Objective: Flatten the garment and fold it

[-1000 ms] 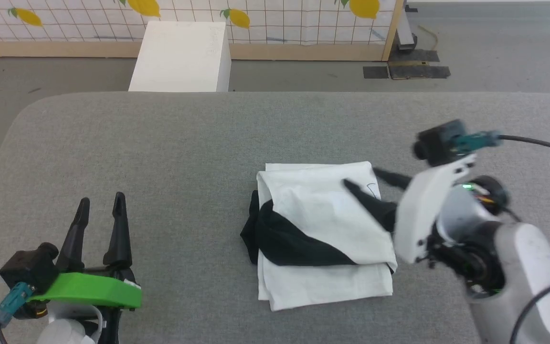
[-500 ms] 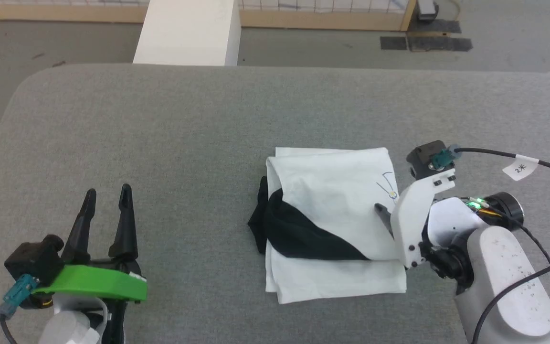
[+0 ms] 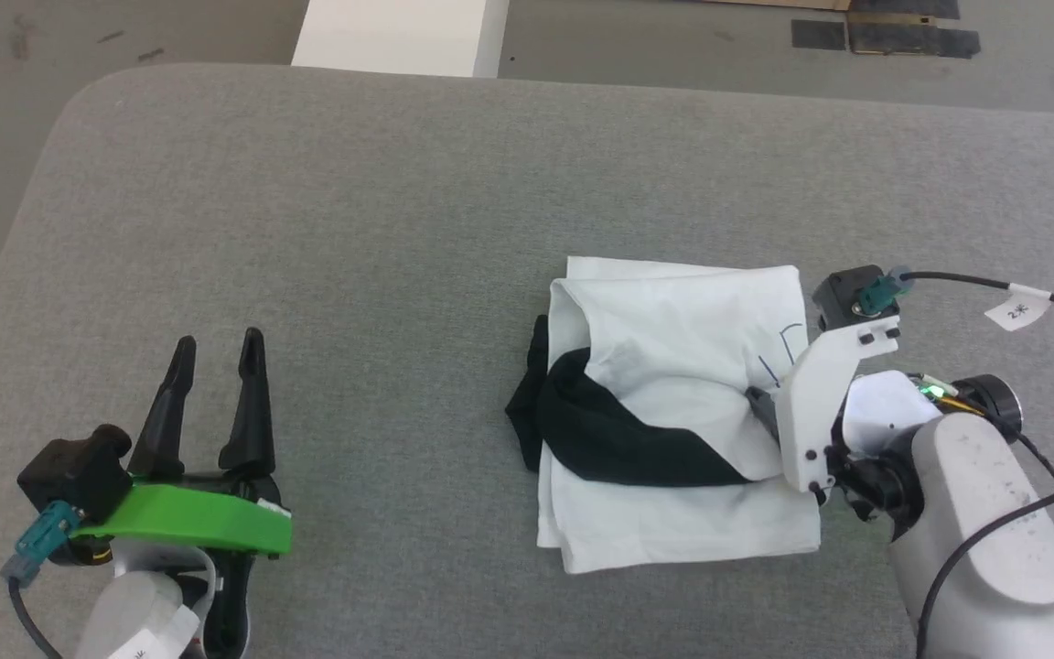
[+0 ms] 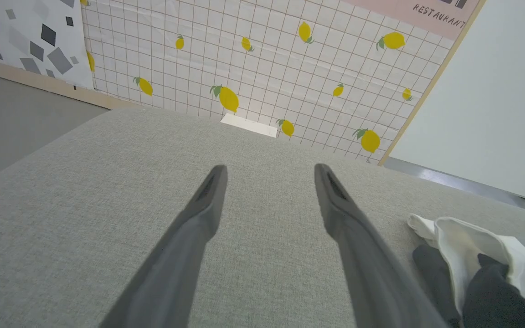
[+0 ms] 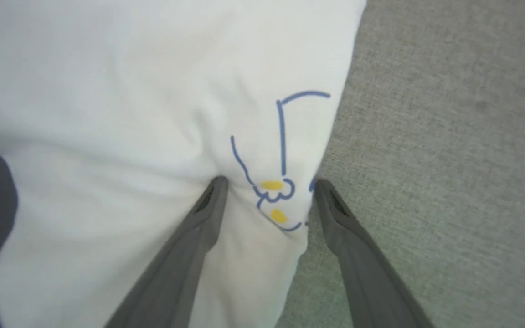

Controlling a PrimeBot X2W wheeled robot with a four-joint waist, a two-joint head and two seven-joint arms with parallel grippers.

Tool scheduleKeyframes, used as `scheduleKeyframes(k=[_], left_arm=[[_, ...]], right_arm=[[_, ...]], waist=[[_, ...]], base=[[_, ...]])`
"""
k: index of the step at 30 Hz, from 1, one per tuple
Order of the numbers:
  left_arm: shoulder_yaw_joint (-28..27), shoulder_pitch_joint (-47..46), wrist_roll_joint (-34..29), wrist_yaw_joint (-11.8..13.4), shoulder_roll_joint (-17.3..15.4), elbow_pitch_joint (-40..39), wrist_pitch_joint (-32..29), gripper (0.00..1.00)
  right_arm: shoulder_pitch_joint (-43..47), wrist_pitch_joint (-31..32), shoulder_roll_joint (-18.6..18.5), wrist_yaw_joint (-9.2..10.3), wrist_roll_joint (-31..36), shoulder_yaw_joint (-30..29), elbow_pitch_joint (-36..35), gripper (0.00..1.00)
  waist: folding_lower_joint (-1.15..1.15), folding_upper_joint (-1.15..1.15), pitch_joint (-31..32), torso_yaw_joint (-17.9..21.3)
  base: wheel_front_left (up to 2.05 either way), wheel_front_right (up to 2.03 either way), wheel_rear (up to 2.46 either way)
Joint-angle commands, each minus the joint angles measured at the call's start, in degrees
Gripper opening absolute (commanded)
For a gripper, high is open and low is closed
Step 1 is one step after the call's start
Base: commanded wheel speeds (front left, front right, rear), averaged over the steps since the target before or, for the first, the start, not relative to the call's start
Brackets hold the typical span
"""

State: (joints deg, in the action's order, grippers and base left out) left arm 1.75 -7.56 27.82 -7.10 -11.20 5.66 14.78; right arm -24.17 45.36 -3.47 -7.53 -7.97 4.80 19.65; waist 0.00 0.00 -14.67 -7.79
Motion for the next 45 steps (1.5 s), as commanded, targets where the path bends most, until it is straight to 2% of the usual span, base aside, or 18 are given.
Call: scheduleKeyframes(k=[1,2,3,10,13,16,17,21,25,28,32,36,45], left_arm=[[0.21,-0.97,0.81,-0.38,-0.07,0.27,0.22,1.00],[0.34,-1.01,0.86,-0.38,-0.06,0.38,0.22,1.00],[0.45,-1.03,0.89,-0.38,-0.04,0.48,0.22,1.00],[1.49,-0.76,0.97,-0.38,-0.06,1.16,0.22,1.00],[1.61,0.02,0.93,-0.38,-0.12,1.00,0.22,1.00],[0.82,1.11,0.85,-0.38,-0.10,0.39,0.22,1.00],[0.61,1.61,0.64,-0.38,-0.24,-0.36,0.22,1.00],[1.32,0.86,0.42,-0.38,-1.18,-1.25,0.20,1.00],[1.54,-0.41,0.38,-0.37,-2.52,-2.40,-0.17,1.00],[1.31,-1.20,0.30,-0.34,-3.81,-3.61,-0.93,1.00],[1.14,-2.19,0.25,-0.33,-5.50,-5.71,-2.32,1.00],[0.98,-3.47,0.20,-0.33,-7.14,-7.80,-3.59,1.00],[-0.45,-5.87,0.70,-0.10,-9.64,-11.05,-4.87,1.00]], right_arm=[[1.53,1.05,0.58,0.04,-1.22,1.21,2.69,0.79],[1.44,1.43,0.58,0.04,-1.01,1.73,3.15,0.16],[1.40,1.54,0.58,0.04,-1.71,2.05,3.32,0.00],[-0.44,-0.53,0.49,0.04,-1.94,4.43,0.87,0.00],[-0.52,-0.10,-1.21,0.04,-3.56,7.01,-1.82,0.00],[-0.02,1.78,-4.17,0.04,-6.09,8.99,-5.04,0.00],[0.54,4.30,-8.86,0.04,-7.33,9.95,-8.12,0.00],[1.32,6.35,-14.07,0.04,-8.74,9.22,-11.23,0.00],[1.70,7.39,-19.40,0.04,-8.91,7.72,-13.81,0.00],[1.11,6.88,-21.71,0.04,-10.42,5.22,-14.60,0.00],[-0.15,7.07,-25.65,0.04,-9.07,1.07,-14.14,0.00],[-1.65,6.56,-28.55,0.04,-7.01,-2.90,-13.44,0.00],[-5.21,2.92,-32.79,0.04,-0.59,-10.62,-10.55,0.00]], waist=[[0.00,0.00,0.05,-0.30],[0.00,0.00,0.18,-0.41],[0.00,0.00,0.31,-0.51],[0.00,0.00,2.43,-0.61],[0.00,0.00,3.91,1.42],[0.00,0.00,4.09,5.53],[0.00,0.00,3.26,11.05],[0.00,0.00,1.24,17.67],[0.00,0.00,-1.48,22.40],[0.00,0.00,-3.85,24.54],[0.00,0.00,-7.45,25.25],[0.00,0.00,-11.19,24.19],[0.00,0.00,-18.56,18.84]], base=[[0.00,0.00,0.00],[0.00,0.00,0.00],[0.00,0.00,0.00],[0.00,0.00,0.00],[0.00,0.00,0.00],[0.00,0.00,0.00],[0.00,0.00,0.00],[0.00,0.00,0.00],[0.00,0.00,0.00],[0.00,0.00,0.00],[0.00,0.00,0.00],[0.00,0.00,0.00],[0.00,0.00,0.00]])
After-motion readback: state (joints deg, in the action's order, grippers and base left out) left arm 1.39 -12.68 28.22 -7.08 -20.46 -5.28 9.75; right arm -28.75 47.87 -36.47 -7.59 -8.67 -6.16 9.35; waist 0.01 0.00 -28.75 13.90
